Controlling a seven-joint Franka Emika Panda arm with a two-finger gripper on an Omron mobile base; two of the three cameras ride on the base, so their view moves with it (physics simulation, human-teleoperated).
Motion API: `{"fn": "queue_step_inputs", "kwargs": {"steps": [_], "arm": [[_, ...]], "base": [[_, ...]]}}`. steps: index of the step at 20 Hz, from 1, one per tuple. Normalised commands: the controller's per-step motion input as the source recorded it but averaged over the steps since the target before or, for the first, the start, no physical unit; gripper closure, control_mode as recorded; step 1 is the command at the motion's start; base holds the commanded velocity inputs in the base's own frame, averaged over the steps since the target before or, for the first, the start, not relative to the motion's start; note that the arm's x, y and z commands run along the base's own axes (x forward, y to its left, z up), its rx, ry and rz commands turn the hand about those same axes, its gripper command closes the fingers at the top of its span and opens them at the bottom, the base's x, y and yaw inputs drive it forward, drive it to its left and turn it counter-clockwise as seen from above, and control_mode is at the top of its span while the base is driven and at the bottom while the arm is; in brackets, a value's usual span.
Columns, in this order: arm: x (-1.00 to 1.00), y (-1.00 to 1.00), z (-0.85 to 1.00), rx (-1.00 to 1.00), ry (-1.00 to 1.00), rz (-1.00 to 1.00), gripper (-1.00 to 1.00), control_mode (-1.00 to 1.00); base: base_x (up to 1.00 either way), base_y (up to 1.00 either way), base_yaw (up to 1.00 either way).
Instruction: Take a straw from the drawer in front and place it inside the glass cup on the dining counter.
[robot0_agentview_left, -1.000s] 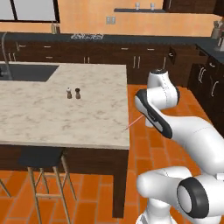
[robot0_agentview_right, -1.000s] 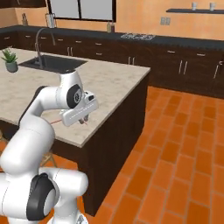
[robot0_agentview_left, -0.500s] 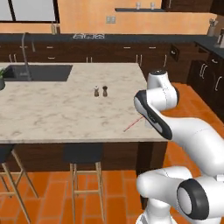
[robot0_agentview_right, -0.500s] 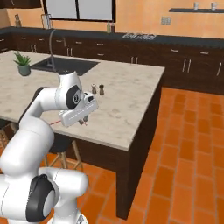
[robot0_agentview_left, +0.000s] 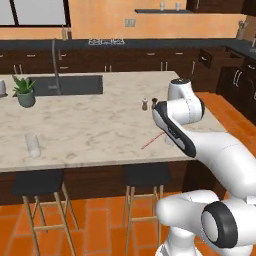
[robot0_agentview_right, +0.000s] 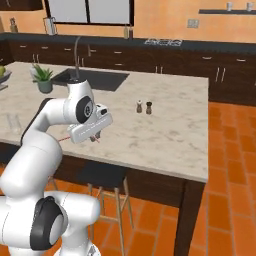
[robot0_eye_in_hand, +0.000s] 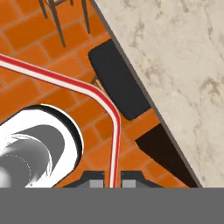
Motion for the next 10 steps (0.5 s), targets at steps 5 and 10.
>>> {"fn": "queue_step_inputs", "kwargs": {"steps": [5, 10], "arm": [[0.00, 0.00, 0.00, 0.00, 0.00, 0.00, 1.00, 1.00], [0.00, 0.00, 0.00, 0.00, 0.00, 0.00, 1.00, 1.00]], "base": [[0.00, 1.00, -0.20], [0.15, 0.97, -0.19]]}}
